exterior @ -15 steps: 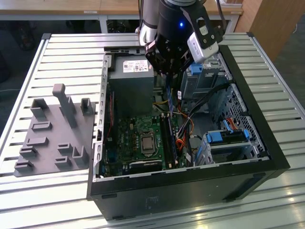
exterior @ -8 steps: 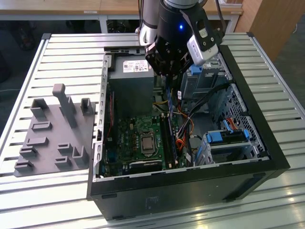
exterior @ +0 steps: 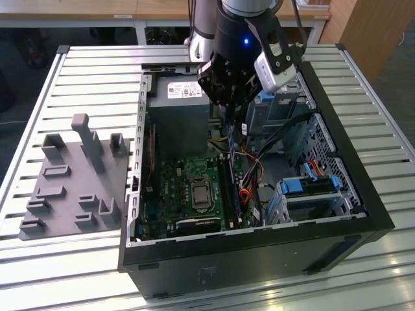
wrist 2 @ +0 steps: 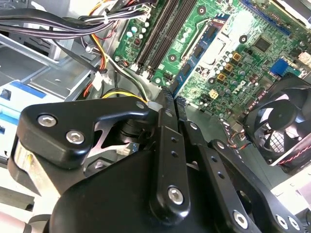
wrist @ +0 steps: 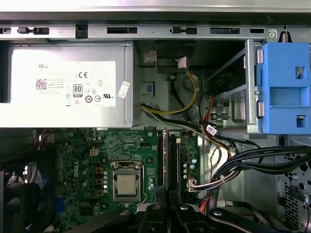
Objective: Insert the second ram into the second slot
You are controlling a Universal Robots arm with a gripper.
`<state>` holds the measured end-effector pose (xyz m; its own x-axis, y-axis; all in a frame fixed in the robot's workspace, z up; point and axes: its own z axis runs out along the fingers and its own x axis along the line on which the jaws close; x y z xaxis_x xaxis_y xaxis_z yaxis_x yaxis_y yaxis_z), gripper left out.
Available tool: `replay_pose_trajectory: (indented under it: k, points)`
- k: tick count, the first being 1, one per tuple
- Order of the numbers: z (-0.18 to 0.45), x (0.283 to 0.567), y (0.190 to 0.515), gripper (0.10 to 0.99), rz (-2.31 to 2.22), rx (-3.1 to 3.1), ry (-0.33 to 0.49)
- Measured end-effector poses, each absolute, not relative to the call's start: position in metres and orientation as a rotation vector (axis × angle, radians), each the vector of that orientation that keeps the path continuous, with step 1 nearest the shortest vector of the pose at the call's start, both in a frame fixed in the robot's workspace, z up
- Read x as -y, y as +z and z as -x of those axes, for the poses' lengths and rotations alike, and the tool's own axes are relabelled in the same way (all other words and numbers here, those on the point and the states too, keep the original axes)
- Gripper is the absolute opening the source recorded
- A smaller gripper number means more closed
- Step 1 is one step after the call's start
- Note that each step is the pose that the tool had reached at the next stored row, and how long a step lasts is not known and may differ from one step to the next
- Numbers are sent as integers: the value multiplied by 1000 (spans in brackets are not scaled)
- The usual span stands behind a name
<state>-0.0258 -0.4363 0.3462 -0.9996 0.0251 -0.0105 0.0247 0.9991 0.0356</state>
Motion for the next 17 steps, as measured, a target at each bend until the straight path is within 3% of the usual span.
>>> replay_pose_trajectory:
  k: [17]
  points:
    - [26,443,341,137,-39,-3131,56]
